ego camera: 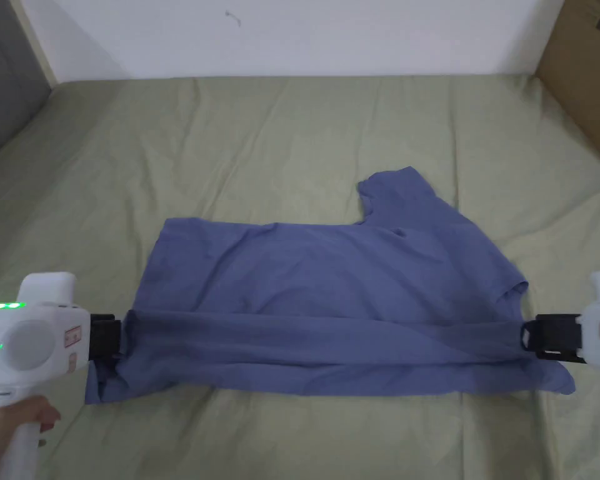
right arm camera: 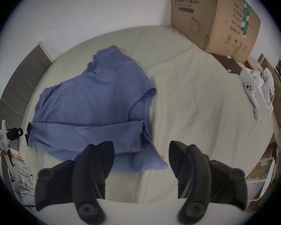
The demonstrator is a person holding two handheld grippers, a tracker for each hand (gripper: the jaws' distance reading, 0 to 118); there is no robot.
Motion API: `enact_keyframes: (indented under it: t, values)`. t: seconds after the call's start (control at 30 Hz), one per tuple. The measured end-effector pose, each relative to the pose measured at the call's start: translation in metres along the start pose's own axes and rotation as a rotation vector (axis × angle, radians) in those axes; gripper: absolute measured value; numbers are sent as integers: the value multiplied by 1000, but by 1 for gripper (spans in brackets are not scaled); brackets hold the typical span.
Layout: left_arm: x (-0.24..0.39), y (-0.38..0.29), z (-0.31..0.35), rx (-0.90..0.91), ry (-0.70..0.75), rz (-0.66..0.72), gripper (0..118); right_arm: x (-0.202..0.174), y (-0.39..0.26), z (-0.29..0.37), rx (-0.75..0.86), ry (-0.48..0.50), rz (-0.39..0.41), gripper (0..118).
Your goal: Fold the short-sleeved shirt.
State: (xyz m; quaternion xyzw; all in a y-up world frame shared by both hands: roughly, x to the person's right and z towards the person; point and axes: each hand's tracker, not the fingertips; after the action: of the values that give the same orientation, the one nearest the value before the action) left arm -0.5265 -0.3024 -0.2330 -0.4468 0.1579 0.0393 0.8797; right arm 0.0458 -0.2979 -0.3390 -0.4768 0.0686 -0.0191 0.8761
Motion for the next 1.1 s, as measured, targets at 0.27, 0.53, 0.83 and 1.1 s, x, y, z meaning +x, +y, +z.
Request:
enact_keyframes:
  t: [0.27,0.53,0.83,1.1]
  values:
    - [-15,-71,18,-40,-78,102,0,-4,-67,17,-40,68,-81,1]
    - [-21,-47,-31,-29,-82,153,105,-4,-78,13,-73,89,-138,1]
    - [-9,-47,-48,-22,-86,111,3,5,-83,8,-63,94,-196,9]
    - [-3,-38,-30,-56,-66,71,3,36,-33,-65,-88,-7,-163,80]
